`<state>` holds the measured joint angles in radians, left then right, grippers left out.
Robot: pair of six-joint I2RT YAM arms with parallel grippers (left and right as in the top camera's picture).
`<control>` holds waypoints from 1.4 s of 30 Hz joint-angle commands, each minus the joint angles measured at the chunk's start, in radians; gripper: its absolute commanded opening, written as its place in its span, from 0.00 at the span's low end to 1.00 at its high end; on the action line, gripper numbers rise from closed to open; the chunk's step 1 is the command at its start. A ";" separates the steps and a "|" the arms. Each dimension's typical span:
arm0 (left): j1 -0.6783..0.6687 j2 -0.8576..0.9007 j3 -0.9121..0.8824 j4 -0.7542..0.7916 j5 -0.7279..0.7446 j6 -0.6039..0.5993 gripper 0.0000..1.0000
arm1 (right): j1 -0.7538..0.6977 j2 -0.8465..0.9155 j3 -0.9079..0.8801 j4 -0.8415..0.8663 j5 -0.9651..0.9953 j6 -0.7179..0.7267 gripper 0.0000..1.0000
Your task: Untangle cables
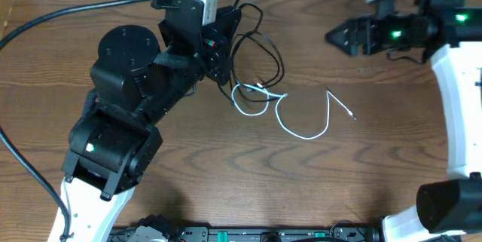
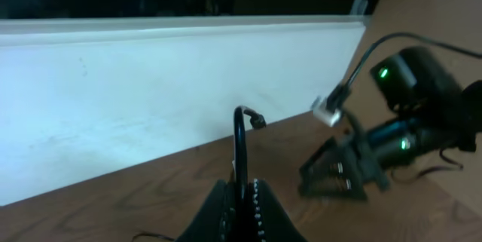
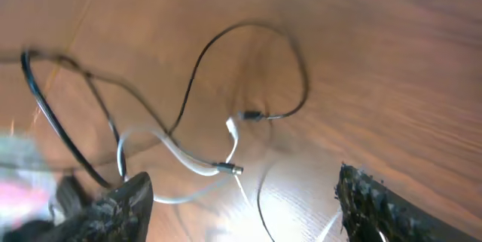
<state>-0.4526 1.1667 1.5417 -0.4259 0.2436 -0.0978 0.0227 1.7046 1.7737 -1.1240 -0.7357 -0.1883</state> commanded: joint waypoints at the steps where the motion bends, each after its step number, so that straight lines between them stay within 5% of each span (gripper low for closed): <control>1: 0.003 -0.011 0.008 0.010 -0.032 -0.006 0.07 | 0.070 0.047 0.003 -0.085 -0.088 -0.358 0.74; 8: 0.061 -0.012 0.008 0.003 -0.031 -0.098 0.08 | 0.193 0.184 0.002 -0.186 -0.174 -0.616 0.76; 16: 0.116 -0.011 0.008 -0.027 0.006 -0.165 0.08 | 0.264 0.312 0.002 -0.188 -0.207 -0.751 0.73; 21: 0.123 -0.011 0.008 -0.031 0.006 -0.196 0.09 | 0.319 0.370 0.002 -0.098 -0.211 -0.754 0.45; 27: 0.123 -0.011 0.008 -0.051 0.006 -0.196 0.09 | 0.335 0.382 0.003 0.014 -0.157 -0.613 0.31; 33: 0.123 -0.011 0.008 -0.053 0.006 -0.196 0.09 | 0.322 0.381 0.003 0.036 -0.121 -0.500 0.01; 42: 0.176 -0.006 0.008 -0.104 0.006 -0.196 0.09 | 0.318 0.383 0.003 0.068 0.111 -0.251 0.01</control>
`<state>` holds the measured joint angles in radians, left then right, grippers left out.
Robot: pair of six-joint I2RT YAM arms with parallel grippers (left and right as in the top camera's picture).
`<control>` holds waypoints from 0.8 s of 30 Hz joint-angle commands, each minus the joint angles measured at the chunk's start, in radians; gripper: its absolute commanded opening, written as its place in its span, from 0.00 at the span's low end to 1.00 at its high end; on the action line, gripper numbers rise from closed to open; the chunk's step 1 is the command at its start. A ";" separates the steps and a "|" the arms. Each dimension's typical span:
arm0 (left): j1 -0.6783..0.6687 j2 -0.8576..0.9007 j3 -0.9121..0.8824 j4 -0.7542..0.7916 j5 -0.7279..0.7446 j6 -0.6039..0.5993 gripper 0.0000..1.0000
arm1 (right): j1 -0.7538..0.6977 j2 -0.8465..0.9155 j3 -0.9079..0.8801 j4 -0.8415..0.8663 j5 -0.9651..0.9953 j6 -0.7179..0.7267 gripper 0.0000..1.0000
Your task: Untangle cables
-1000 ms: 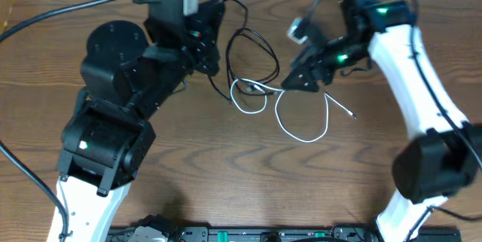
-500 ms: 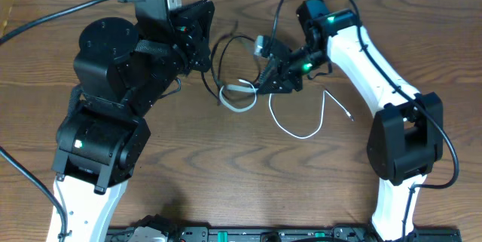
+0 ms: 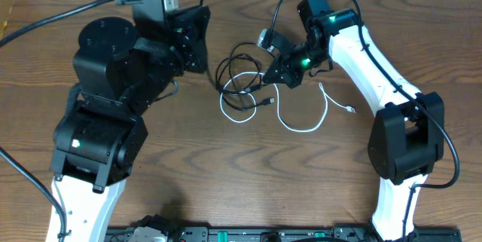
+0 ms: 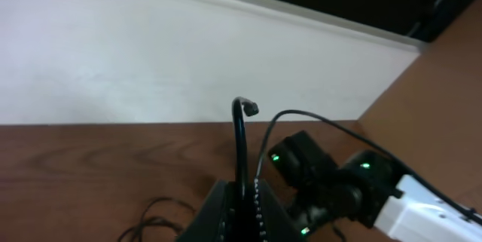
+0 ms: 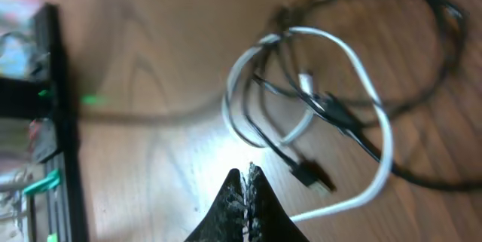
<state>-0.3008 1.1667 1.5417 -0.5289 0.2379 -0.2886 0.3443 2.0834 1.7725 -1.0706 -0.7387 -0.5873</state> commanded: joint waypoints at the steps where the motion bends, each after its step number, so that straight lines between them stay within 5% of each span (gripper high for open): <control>1: 0.036 -0.006 0.008 0.005 0.011 -0.005 0.09 | -0.003 0.006 0.004 0.028 0.152 0.195 0.02; 5: 0.086 -0.032 0.008 0.082 0.012 -0.064 0.08 | -0.001 0.021 0.004 0.074 0.213 0.319 0.32; 9: 0.105 -0.087 0.008 0.176 0.011 -0.076 0.08 | 0.011 0.049 0.004 0.114 0.213 0.341 0.43; 24: 0.105 -0.272 0.008 0.307 -0.150 -0.067 0.08 | 0.081 0.213 0.004 0.305 0.214 0.298 0.52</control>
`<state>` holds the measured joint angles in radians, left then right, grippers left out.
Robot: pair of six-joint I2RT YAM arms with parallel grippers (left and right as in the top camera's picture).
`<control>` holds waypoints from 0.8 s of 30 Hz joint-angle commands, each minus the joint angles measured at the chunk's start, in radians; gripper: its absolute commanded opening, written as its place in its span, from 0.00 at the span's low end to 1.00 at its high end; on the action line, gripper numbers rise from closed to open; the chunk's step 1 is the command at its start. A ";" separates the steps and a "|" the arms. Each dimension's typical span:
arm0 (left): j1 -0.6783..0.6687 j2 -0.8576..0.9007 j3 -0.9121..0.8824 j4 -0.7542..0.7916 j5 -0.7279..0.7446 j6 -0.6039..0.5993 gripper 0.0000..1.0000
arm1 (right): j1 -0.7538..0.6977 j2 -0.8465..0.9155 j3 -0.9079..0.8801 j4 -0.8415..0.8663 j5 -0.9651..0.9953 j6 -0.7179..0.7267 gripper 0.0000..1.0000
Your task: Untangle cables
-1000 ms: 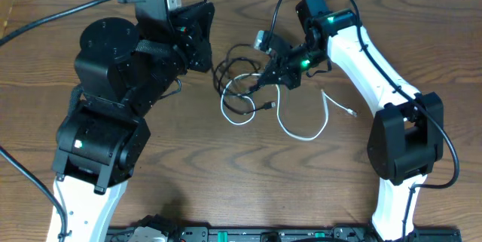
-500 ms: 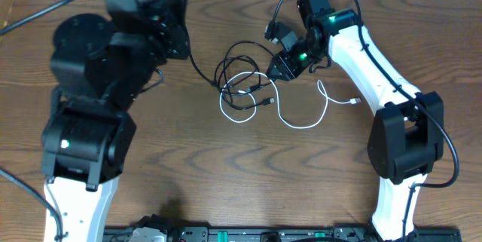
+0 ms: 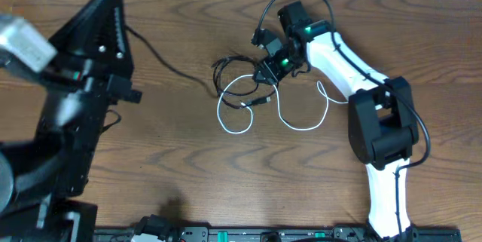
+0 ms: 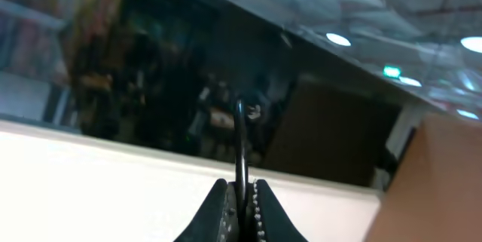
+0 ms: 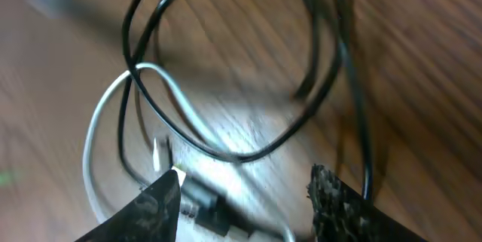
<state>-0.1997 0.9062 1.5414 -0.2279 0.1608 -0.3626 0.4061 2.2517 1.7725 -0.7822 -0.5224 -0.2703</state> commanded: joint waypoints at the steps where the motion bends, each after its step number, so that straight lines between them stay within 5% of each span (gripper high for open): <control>1: 0.003 -0.014 0.009 0.005 -0.077 0.010 0.08 | 0.023 0.060 0.004 0.029 0.000 -0.019 0.51; 5: 0.003 -0.013 0.008 -0.006 -0.076 0.010 0.08 | 0.033 0.114 0.004 0.053 0.000 -0.016 0.40; 10: 0.003 -0.006 0.008 -0.041 -0.082 0.014 0.08 | 0.027 0.101 0.009 0.046 0.000 0.040 0.01; 24: 0.003 0.062 0.007 -0.346 -0.111 0.082 0.07 | -0.136 -0.367 0.016 0.004 0.000 0.264 0.01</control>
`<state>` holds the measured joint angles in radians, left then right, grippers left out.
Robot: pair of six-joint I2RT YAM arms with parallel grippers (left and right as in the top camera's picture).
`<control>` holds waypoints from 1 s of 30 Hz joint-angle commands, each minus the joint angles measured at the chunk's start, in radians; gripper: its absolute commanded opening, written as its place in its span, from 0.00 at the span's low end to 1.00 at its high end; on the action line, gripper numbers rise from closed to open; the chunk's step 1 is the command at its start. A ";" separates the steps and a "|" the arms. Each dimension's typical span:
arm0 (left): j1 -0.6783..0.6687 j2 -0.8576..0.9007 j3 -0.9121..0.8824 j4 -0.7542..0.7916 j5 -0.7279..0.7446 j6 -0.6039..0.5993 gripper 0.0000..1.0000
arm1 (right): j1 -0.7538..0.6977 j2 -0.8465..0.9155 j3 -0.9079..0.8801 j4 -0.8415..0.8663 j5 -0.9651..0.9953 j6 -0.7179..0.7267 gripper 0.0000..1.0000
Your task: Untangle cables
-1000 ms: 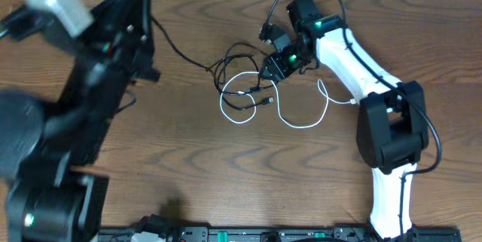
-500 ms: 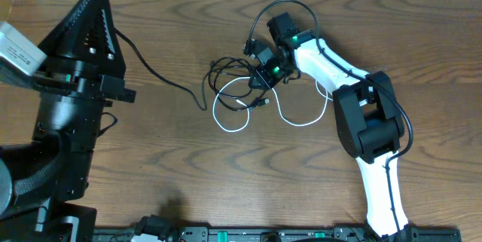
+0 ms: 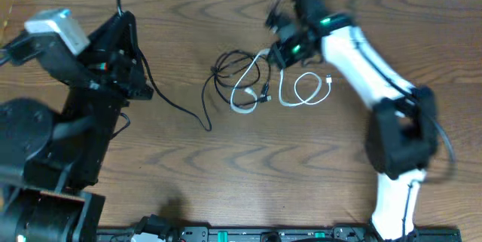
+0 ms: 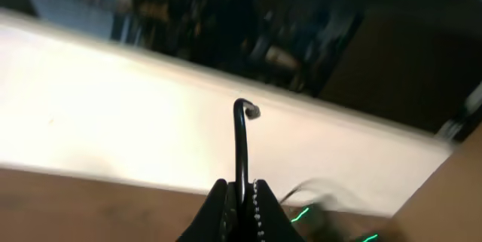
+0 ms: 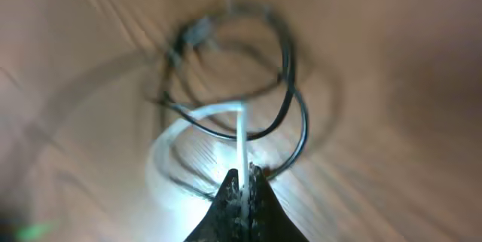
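Observation:
A black cable lies in loose loops mid-table, and one strand trails left to my left gripper, which is shut on it. In the left wrist view its hooked end stands up out of the shut left gripper. A white cable curls beside and through the black loops. My right gripper is shut on the white cable just above the black loop; the shut right gripper is blurred.
The wooden table ends at a white wall along its far edge. A thick black supply cable of the right arm arches over the top right. The left arm's bulk fills the left side.
My right gripper was open over the tangle and is now shut on the white cable. The white cable's right part has curled into a small loop. My left gripper still holds the black cable.
At first my left gripper was shut on the black cable beside the tangle, with the right gripper open far right. Then the left had moved left with it and the right was shut over the tangle. Later the right was open there; now it holds the white cable.

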<state>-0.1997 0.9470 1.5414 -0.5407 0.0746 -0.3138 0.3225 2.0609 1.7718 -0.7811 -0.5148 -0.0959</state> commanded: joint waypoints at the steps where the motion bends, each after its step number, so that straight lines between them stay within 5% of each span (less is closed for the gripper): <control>1: 0.003 0.031 0.007 -0.055 -0.035 0.036 0.08 | -0.071 -0.219 0.017 0.002 -0.008 0.105 0.01; 18: 0.003 0.227 0.007 -0.320 -0.046 0.058 0.08 | -0.375 -0.721 0.022 0.181 0.031 0.350 0.01; 30: 0.003 0.284 0.007 -0.386 -0.046 0.058 0.07 | -0.428 -0.623 0.032 0.196 0.419 0.349 0.01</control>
<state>-0.1997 1.2270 1.5414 -0.9211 0.0452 -0.2646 -0.0788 1.3636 1.7866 -0.5781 -0.2539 0.2375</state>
